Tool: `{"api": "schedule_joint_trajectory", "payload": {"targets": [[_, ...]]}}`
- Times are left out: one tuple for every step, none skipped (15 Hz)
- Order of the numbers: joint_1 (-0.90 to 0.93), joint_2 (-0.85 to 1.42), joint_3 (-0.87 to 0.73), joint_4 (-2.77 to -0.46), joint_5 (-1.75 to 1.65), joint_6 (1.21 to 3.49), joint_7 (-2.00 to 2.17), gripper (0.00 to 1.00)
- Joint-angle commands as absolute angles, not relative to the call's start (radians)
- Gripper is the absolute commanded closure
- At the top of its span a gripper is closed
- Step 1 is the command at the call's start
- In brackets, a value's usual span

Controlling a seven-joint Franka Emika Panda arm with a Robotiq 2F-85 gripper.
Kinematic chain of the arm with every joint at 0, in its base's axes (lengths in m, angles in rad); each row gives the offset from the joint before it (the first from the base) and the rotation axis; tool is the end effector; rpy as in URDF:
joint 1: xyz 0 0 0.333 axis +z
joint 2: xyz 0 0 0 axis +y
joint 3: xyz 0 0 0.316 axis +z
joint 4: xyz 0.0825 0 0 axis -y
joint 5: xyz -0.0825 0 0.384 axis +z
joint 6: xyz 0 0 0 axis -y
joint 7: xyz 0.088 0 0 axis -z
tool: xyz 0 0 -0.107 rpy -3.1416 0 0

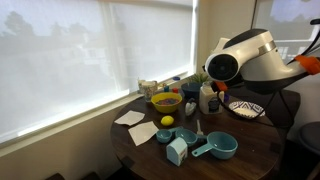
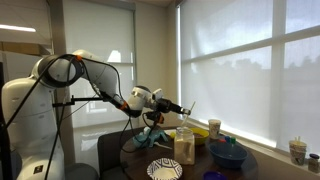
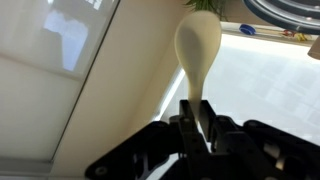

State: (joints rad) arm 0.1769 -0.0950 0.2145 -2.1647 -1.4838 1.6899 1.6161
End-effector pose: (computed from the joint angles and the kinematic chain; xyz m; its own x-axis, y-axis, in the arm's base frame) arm 0.5096 0.1099 0.4897 0.4336 0.0983 0.8957 -0.7889 -0.4390 0.4301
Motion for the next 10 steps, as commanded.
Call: {"api": "schedule_joint_trajectory", "payload": {"targets": [[0.186, -0.068, 0.211, -2.121, -1.478, 1.643, 1.650, 0.97], [0.184, -0.072, 0.208, -2.116, -1.461, 1.641, 1.648, 0.97], [0.182, -0.085, 0.200, -2.105, -1.404, 1.658, 1.641, 0.97], [0.179, -0.098, 0.192, -2.098, -1.363, 1.678, 1.641, 0.97], [0.177, -0.111, 0.185, -2.090, -1.317, 1.694, 1.636, 0.97], [0.174, -0.126, 0.177, -2.082, -1.264, 1.719, 1.632, 0.97], [0.172, -0.140, 0.169, -2.078, -1.220, 1.741, 1.626, 0.97], [0.170, -0.152, 0.163, -2.070, -1.172, 1.759, 1.620, 0.97], [0.170, -0.161, 0.158, -2.058, -1.116, 1.764, 1.602, 0.97], [0.170, -0.173, 0.154, -2.050, -1.068, 1.775, 1.591, 0.97]]}}
